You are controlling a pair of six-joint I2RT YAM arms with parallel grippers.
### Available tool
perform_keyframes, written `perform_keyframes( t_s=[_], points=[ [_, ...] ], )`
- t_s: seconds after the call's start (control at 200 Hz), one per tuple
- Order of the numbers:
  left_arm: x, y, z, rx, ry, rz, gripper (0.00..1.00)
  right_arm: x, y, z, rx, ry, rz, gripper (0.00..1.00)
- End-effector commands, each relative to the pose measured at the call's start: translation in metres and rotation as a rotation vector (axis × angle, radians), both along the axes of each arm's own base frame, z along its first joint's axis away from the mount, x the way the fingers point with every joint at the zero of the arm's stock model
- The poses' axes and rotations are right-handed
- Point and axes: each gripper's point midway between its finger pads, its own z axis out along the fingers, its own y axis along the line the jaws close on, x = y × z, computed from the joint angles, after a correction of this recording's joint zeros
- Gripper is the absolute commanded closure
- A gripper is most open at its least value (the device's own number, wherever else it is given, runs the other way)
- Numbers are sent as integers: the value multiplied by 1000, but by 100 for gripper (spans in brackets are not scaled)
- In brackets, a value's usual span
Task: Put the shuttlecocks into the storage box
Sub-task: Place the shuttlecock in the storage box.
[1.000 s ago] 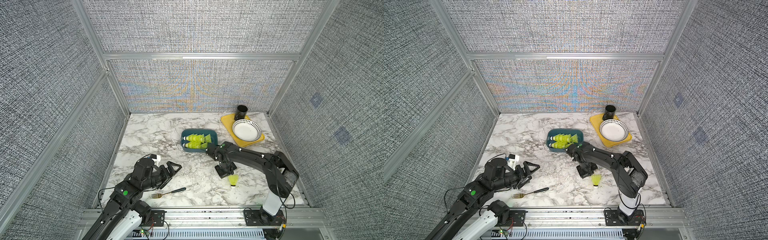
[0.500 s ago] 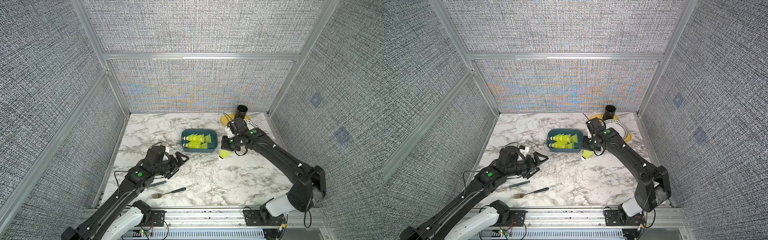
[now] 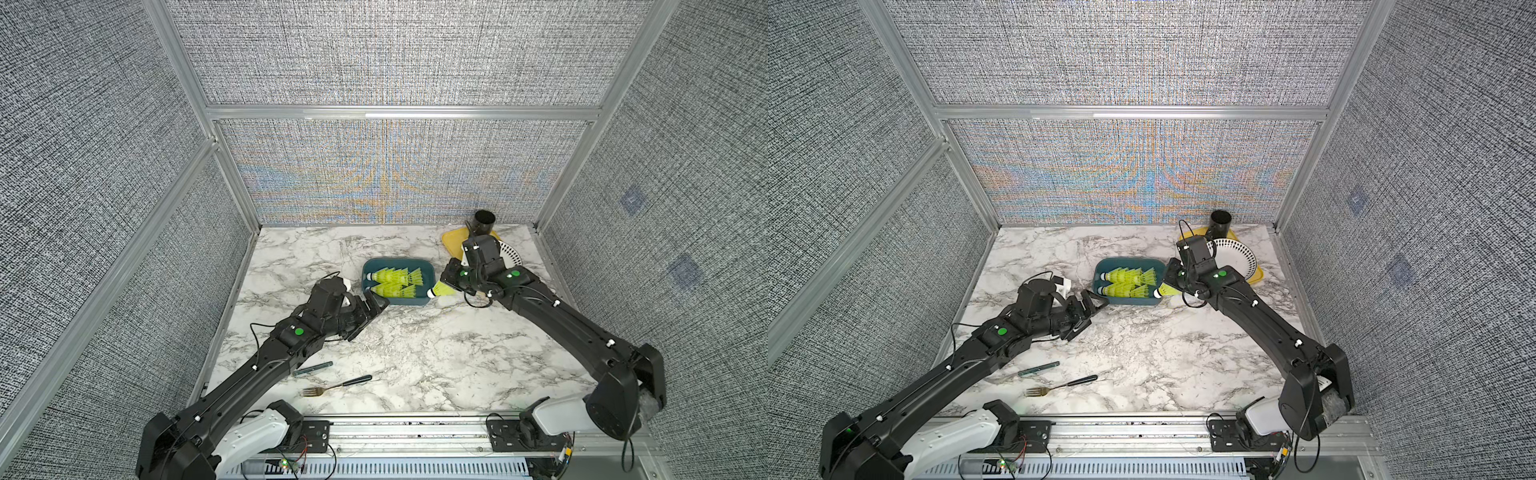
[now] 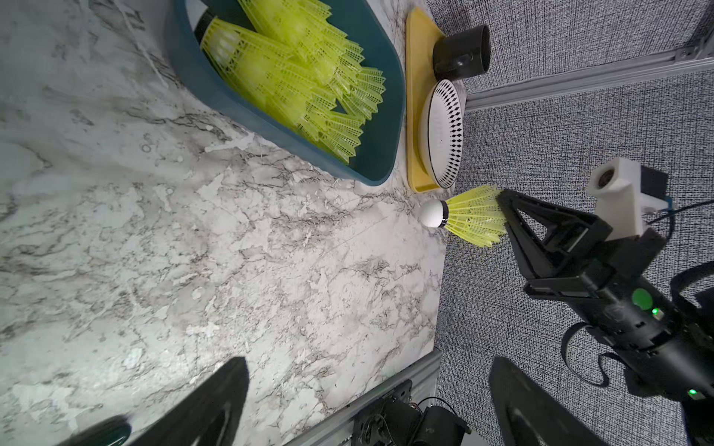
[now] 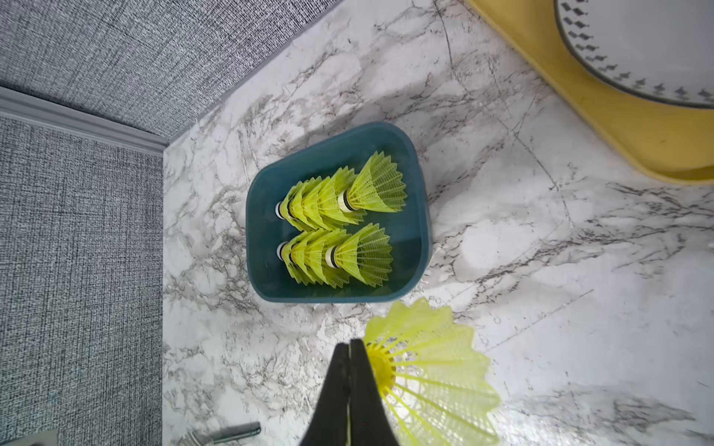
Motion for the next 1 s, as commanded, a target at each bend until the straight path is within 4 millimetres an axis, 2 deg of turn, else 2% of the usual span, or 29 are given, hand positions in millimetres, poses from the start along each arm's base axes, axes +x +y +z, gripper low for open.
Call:
perform_keyframes(
  t_s=[0.0, 0.26, 0.365, 0.565, 0.861, 0.996],
  points=[
    [18, -11, 16, -16, -102, 3, 0, 12, -2, 6, 20, -49, -73, 100],
    [41, -32, 25, 37, -191, -42, 0, 17, 1, 1, 10, -62, -155, 100],
    [45, -37, 23, 85, -215, -72, 0, 22, 4, -8, -3, -49, -170, 100],
    [46, -48, 17, 161, -230, -138, 0, 28, 10, -25, -6, -15, -204, 100],
    [39, -46, 19, 169, -227, -142, 1, 41, 18, -45, -38, 23, -216, 100],
    [37, -44, 20, 171, -228, -140, 0, 46, 21, -47, -75, 26, -216, 100]
  ],
)
